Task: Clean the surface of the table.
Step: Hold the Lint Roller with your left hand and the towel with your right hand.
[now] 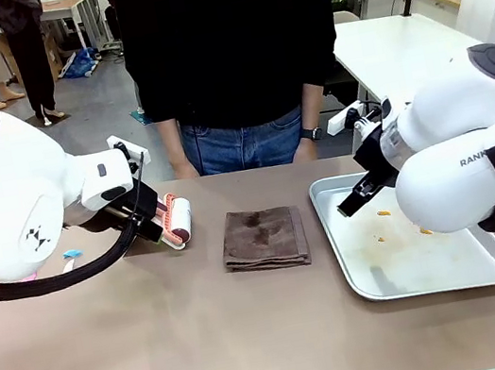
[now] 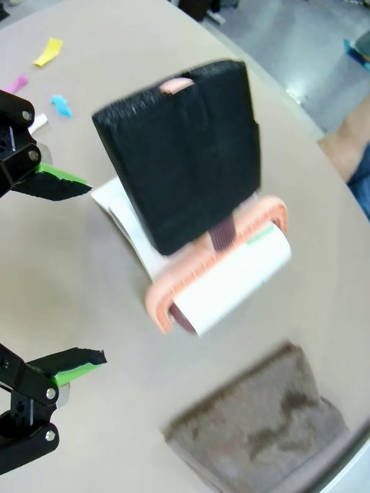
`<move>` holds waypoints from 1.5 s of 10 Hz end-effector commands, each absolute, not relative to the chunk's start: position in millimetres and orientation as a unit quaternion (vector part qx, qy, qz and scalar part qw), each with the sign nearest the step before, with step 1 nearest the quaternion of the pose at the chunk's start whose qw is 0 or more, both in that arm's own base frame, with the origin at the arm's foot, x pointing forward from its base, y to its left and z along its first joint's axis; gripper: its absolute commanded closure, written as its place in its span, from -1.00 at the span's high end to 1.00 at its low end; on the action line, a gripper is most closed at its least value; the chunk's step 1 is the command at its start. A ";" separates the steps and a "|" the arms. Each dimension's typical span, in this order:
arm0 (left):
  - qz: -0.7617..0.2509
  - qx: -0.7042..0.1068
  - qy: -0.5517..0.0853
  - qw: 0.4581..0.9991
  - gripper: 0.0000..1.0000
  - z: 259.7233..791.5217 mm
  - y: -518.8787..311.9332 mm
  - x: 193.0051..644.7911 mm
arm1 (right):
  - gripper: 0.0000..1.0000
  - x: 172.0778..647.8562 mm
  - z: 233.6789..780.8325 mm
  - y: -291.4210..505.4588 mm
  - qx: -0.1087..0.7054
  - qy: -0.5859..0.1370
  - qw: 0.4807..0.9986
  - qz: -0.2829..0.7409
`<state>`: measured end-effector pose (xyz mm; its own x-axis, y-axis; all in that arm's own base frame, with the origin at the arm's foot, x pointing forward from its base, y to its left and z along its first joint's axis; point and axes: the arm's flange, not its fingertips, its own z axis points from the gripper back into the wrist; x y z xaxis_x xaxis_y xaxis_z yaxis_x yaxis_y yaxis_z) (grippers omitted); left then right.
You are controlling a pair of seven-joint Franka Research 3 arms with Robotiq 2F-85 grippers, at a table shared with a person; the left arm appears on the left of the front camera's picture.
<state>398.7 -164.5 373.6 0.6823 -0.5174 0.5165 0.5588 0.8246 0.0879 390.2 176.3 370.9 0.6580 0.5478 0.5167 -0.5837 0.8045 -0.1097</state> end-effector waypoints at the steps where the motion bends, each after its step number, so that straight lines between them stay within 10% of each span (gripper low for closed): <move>1: -0.309 -0.077 -0.270 0.908 1.00 390.4 -156.5 398.8 | 1.00 393.1 384.0 173.7 0.090 -0.267 0.905 0.318; 7: -0.329 -0.276 -0.180 0.885 1.00 493.9 -126.4 383.4 | 1.00 350.4 480.1 143.1 0.282 -0.238 0.905 0.213; 15: -0.108 -0.559 -0.297 0.767 1.00 483.0 90.9 352.4 | 1.00 245.3 484.5 -71.3 0.491 -0.322 0.809 -0.033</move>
<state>348.7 82.6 493.1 0.8120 0.1188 0.5714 0.4927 0.3851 -0.7803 309.9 -59.5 569.0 0.7726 -0.3311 0.5417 -0.3078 0.5510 0.7757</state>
